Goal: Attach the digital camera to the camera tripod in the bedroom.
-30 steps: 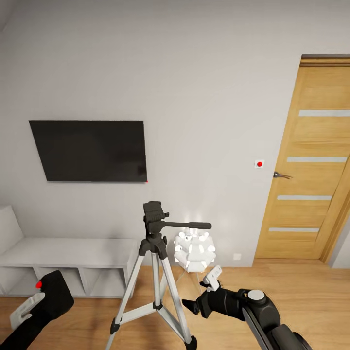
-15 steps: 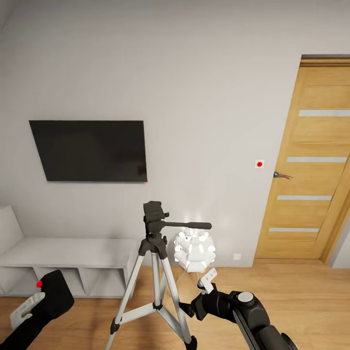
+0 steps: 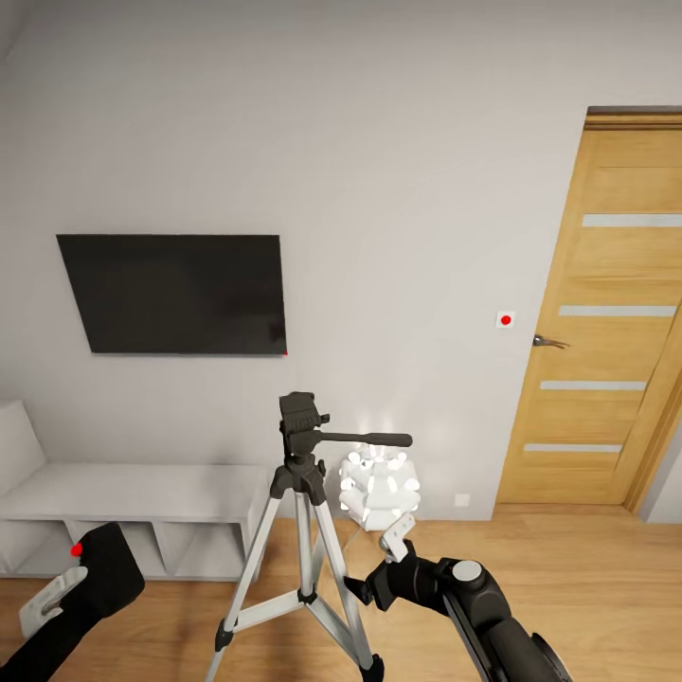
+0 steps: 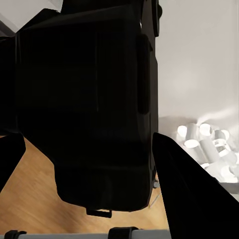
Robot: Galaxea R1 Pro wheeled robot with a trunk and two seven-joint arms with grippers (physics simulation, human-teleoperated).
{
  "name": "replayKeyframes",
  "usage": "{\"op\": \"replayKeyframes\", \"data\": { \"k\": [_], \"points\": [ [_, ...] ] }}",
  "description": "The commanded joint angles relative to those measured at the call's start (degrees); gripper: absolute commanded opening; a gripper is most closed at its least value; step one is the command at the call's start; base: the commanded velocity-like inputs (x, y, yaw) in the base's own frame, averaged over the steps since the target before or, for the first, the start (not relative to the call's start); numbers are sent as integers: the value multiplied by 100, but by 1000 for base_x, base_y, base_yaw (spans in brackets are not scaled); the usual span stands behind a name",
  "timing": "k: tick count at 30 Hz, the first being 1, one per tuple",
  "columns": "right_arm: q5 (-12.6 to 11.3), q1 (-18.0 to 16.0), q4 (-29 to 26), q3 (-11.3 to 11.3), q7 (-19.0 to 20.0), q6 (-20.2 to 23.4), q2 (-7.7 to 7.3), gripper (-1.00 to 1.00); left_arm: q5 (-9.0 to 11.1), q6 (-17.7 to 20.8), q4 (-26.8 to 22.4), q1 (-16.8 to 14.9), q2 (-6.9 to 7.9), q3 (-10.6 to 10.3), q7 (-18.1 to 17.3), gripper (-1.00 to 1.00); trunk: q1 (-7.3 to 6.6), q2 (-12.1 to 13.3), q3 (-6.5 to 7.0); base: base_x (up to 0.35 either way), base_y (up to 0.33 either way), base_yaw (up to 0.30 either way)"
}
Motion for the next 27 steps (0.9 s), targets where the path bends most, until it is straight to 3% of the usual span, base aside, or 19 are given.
{"op": "replayKeyframes", "data": {
  "k": [1,4,10,11,23,27],
  "points": [
    [106,-47,90,4,38,-85,3,100,40,42,-8,2,4,11,-30,-100,2,-3,-1,0,0,0],
    [241,-220,543,15,41,-440,63,100,42,42,-16,-1,42,9,-159,-100,2,-3,-1,0,0,0],
    [299,-291,769,17,42,-617,246,100,27,42,-19,-1,68,11,-425,-100,2,-3,-1,0,0,0],
    [313,-312,900,21,42,-659,301,100,32,42,-20,-3,127,10,-501,-100,2,-3,-1,0,0,0],
    [328,-377,1226,17,40,-685,527,100,38,42,-24,-5,221,4,-570,-100,2,-3,-1,0,0,0],
    [326,-472,1363,15,32,-691,566,100,31,42,-29,-18,245,2,-757,-100,2,-3,-1,0,0,0]
  ]
}}
